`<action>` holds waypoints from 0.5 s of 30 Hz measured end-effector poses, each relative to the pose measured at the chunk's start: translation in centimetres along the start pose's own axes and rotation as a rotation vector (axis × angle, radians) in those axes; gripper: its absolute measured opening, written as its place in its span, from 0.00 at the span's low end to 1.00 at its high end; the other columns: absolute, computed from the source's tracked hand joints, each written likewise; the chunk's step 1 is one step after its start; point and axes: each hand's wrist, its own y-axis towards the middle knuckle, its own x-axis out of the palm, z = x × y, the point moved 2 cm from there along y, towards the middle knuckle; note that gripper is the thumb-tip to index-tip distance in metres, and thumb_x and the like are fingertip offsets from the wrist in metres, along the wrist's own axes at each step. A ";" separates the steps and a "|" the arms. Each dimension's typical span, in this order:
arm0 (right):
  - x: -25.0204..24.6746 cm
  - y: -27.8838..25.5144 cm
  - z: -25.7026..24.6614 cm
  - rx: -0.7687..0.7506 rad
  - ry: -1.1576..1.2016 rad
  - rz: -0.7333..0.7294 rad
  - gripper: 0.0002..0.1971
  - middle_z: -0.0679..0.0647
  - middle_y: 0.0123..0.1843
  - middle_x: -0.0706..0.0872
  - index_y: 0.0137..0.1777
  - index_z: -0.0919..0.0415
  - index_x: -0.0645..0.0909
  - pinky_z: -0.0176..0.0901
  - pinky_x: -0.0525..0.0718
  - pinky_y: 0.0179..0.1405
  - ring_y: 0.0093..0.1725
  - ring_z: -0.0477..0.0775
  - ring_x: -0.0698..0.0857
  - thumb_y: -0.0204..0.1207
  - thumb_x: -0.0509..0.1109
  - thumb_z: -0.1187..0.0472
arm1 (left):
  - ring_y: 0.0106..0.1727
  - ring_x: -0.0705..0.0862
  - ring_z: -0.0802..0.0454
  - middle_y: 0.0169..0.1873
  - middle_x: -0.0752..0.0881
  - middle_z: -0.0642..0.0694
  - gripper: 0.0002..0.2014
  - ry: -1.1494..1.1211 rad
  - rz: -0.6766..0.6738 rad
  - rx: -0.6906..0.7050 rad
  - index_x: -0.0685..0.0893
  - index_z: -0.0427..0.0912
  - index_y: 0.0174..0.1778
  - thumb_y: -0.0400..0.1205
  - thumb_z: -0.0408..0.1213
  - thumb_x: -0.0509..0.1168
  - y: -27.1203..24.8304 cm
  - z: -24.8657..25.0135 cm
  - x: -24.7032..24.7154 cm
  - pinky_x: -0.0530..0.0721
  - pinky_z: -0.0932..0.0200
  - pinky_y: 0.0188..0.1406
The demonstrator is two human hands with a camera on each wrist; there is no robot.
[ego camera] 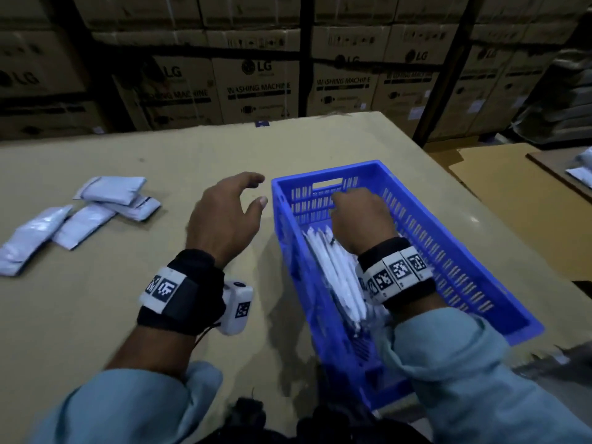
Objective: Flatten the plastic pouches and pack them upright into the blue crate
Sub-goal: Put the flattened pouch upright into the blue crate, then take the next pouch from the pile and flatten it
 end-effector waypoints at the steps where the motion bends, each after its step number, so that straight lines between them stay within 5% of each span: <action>1: -0.7 -0.4 -1.7 -0.022 0.018 0.024 0.10 0.62 0.55 0.87 0.59 0.60 0.83 0.55 0.83 0.54 0.59 0.68 0.85 0.83 0.64 0.59 | 0.65 0.84 0.54 0.62 0.88 0.60 0.17 -0.007 0.024 -0.009 0.84 0.57 0.69 0.83 0.47 0.69 -0.4 -0.5 -0.8 0.84 0.48 0.65; 8: -1.5 -3.2 -15.5 -0.191 0.194 0.114 0.15 0.58 0.57 0.87 0.65 0.57 0.83 0.55 0.81 0.53 0.60 0.65 0.83 0.86 0.61 0.53 | 0.60 0.84 0.59 0.59 0.87 0.64 0.16 -0.005 0.067 -0.121 0.81 0.60 0.69 0.84 0.46 0.68 -5.3 -6.7 -8.1 0.85 0.48 0.59; 15: 2.6 -4.7 -24.1 -0.404 0.289 -0.018 0.14 0.56 0.58 0.88 0.65 0.55 0.85 0.57 0.85 0.56 0.60 0.63 0.84 0.86 0.63 0.54 | 0.54 0.86 0.56 0.57 0.87 0.62 0.20 0.126 0.089 -0.303 0.79 0.61 0.71 0.83 0.49 0.70 -10.3 -13.8 -12.5 0.86 0.45 0.57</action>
